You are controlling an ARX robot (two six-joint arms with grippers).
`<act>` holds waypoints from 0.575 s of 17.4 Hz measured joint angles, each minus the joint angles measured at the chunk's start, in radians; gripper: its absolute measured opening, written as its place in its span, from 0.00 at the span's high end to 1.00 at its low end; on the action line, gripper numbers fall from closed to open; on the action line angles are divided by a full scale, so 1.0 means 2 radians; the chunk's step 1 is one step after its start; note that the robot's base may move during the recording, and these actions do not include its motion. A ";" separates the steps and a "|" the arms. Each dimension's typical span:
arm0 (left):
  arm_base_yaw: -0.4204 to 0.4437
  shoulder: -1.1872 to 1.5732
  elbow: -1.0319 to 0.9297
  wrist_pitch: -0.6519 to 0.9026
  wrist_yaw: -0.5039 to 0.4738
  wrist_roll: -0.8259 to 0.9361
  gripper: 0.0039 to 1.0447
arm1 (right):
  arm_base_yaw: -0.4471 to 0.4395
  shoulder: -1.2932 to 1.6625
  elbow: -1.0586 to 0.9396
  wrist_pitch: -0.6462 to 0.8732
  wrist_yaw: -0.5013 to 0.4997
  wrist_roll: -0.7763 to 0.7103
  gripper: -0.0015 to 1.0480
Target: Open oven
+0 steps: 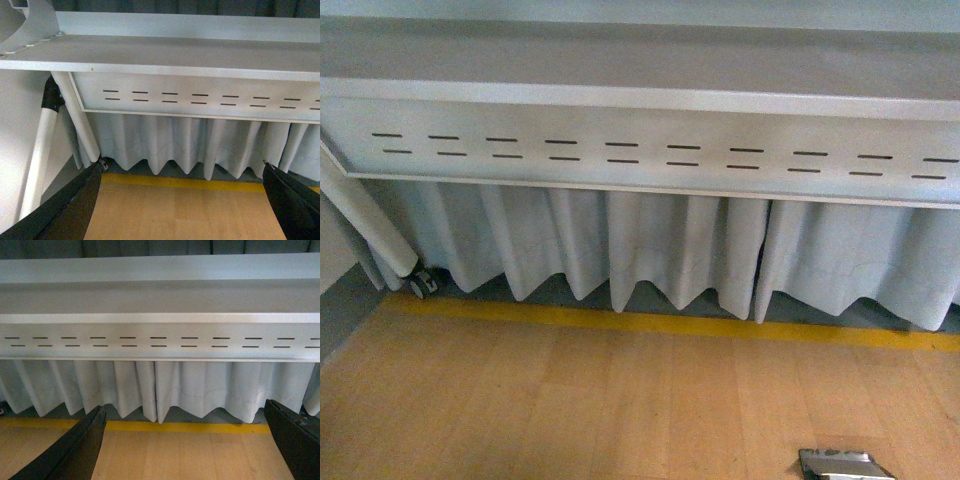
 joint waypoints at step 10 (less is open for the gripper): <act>0.000 0.000 0.000 0.000 -0.001 0.000 0.06 | 0.000 0.000 0.000 -0.001 0.000 0.000 0.06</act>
